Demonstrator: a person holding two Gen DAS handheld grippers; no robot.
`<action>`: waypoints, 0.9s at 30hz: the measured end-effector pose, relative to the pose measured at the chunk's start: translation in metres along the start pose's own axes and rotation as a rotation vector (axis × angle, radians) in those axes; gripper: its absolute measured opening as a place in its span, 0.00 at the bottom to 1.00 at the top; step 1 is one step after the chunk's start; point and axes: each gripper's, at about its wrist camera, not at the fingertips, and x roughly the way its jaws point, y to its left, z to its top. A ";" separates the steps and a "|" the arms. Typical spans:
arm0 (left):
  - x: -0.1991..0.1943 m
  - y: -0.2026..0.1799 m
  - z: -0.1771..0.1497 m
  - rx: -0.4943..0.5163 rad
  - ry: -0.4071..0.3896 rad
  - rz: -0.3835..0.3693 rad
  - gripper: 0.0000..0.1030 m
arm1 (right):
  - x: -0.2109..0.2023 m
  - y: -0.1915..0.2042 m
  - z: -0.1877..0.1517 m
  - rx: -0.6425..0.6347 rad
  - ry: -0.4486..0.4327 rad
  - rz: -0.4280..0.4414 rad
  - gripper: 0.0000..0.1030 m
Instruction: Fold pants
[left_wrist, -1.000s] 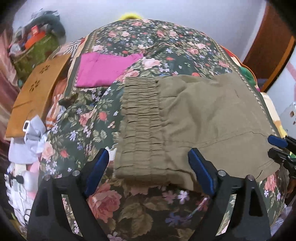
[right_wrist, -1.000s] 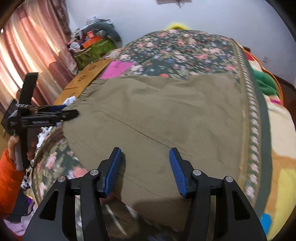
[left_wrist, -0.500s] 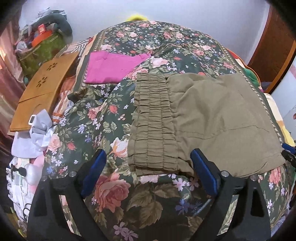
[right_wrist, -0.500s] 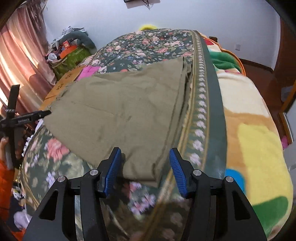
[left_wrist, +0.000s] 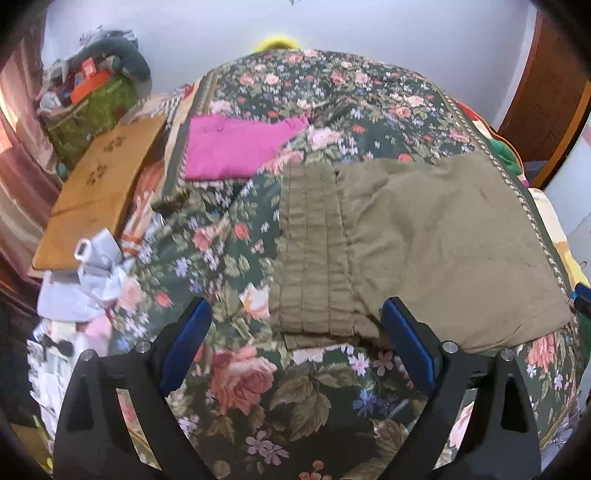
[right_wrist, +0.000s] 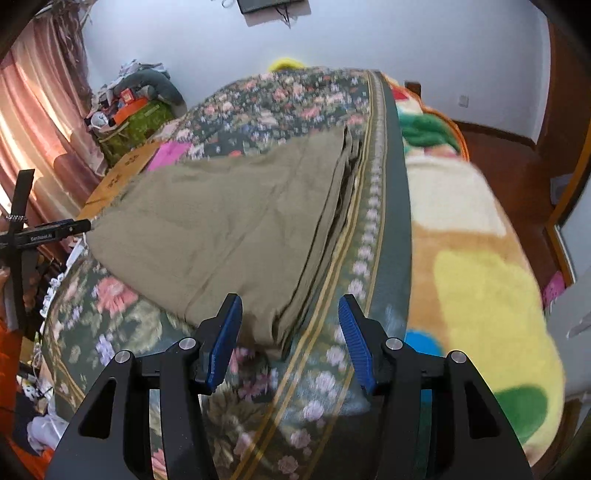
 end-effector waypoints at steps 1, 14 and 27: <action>-0.002 0.000 0.004 0.004 -0.007 0.000 0.92 | -0.002 -0.001 0.006 -0.001 -0.016 0.002 0.49; 0.010 0.006 0.070 0.000 -0.048 0.016 0.92 | 0.012 -0.015 0.081 -0.029 -0.132 0.005 0.49; 0.086 0.008 0.113 -0.011 0.065 -0.013 0.92 | 0.106 -0.057 0.150 0.035 -0.044 0.039 0.49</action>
